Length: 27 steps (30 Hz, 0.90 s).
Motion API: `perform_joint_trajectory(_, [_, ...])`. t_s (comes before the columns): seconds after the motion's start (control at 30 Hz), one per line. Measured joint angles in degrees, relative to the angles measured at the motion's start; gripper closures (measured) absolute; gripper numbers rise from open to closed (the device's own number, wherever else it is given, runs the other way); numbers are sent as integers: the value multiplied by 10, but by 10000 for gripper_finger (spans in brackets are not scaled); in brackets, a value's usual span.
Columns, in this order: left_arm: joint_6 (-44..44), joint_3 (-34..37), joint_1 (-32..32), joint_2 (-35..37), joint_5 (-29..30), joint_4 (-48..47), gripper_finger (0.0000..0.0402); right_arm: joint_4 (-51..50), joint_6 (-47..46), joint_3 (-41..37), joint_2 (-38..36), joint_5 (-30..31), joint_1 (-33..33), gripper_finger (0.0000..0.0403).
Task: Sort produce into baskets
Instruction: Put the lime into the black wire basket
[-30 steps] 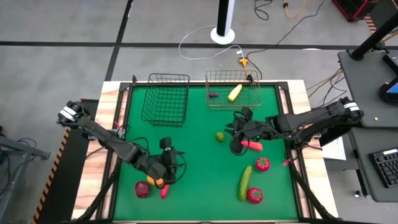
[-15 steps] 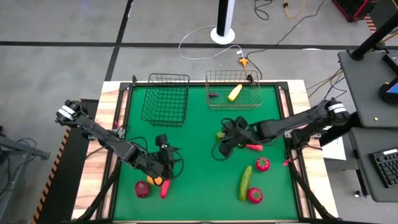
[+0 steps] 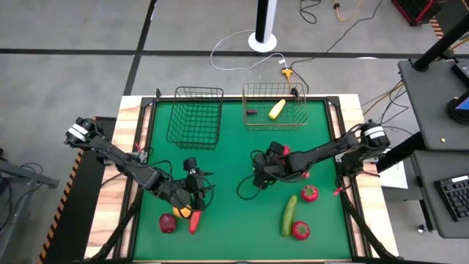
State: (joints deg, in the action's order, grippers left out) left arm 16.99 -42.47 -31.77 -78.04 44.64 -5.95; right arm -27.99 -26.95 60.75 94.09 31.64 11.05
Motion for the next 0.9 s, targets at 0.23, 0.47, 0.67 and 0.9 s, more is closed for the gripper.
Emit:
perform_joint_trajectory(0.23, [0,23,0,0,14,37,223,10,-36,-36,8,26,-1,137])
perform_joint_trajectory(0.47, [0,29,0,0,15,51,223,57,-39,-50,8,30,-6,131])
perform_joint_trajectory(0.67, [0,29,0,0,15,61,223,85,-46,-60,14,29,-12,133])
perform_joint_trajectory(0.9, [-1,29,0,-1,15,67,223,97,-62,-73,21,25,-13,134])
